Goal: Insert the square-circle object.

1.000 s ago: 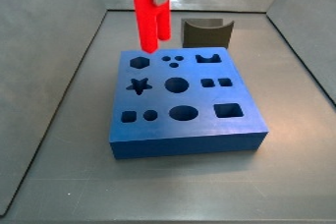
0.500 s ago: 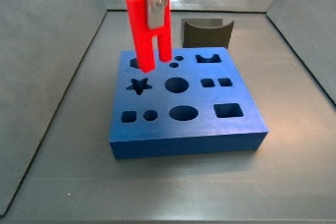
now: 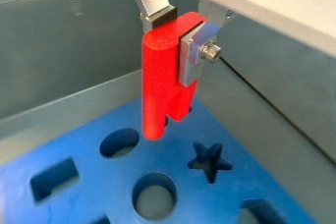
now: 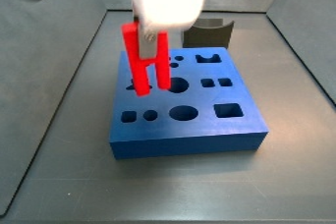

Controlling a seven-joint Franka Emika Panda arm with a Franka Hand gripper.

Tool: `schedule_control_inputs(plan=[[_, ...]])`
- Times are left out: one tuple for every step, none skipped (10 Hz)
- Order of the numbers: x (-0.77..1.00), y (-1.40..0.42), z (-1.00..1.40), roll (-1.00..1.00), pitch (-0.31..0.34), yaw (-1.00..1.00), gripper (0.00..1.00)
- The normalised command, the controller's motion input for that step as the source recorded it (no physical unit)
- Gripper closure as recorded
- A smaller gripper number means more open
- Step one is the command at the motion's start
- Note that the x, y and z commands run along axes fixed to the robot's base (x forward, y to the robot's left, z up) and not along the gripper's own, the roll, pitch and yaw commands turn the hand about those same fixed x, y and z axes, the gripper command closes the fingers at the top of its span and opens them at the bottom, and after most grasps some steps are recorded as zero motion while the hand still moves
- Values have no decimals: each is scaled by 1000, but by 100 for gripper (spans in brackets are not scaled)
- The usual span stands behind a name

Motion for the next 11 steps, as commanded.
schedule_control_inputs(plan=[[0, -211, -326, -27, 0, -891, 100], [0, -226, -323, -20, 71, -869, 100], [0, -283, -351, -11, 164, -797, 100], [3, -297, -283, 17, 213, -646, 100], [14, -197, -263, 107, 126, -377, 100], [0, -71, -289, 81, 99, -151, 100], [-63, 0, -491, 147, 41, 0, 100], [-217, 0, -454, 247, 0, 14, 100], [-363, 6, -469, 214, 0, 123, 100], [-454, 14, -491, 186, -3, 143, 100], [-260, 0, -586, 164, 0, 117, 100]])
